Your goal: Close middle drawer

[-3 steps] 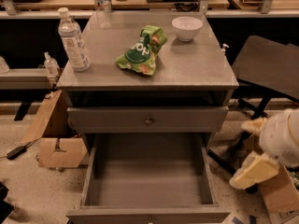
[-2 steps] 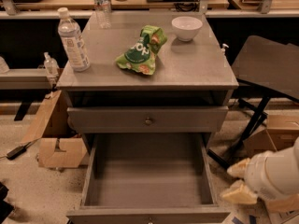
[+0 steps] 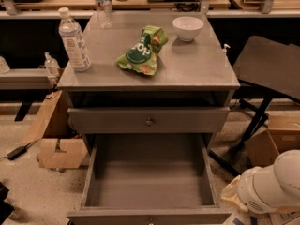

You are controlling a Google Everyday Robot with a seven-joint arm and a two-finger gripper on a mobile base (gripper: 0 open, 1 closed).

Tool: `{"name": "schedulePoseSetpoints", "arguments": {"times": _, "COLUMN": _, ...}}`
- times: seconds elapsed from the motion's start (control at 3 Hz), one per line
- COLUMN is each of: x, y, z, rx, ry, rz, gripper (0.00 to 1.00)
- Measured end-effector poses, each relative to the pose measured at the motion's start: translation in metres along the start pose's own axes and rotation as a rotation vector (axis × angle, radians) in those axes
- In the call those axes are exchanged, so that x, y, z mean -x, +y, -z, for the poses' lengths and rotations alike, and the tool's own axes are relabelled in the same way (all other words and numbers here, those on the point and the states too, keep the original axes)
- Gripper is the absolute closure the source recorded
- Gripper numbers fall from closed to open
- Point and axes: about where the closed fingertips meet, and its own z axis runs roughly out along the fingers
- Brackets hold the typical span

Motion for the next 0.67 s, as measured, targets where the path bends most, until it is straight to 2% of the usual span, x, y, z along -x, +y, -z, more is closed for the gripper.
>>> {"name": "schedulePoseSetpoints", "arguments": {"times": 0.33, "x": 0.000, "y": 0.000, "z": 0.001, "rx": 0.000, "ry": 0.000, "rz": 0.001, "gripper": 1.00}}
{"name": "schedulePoseSetpoints", "arguments": {"times": 0.67, "x": -0.011, "y": 0.020, "z": -0.044, "rx": 0.076, "ry": -0.027, "rz": -0.037, "gripper": 1.00}}
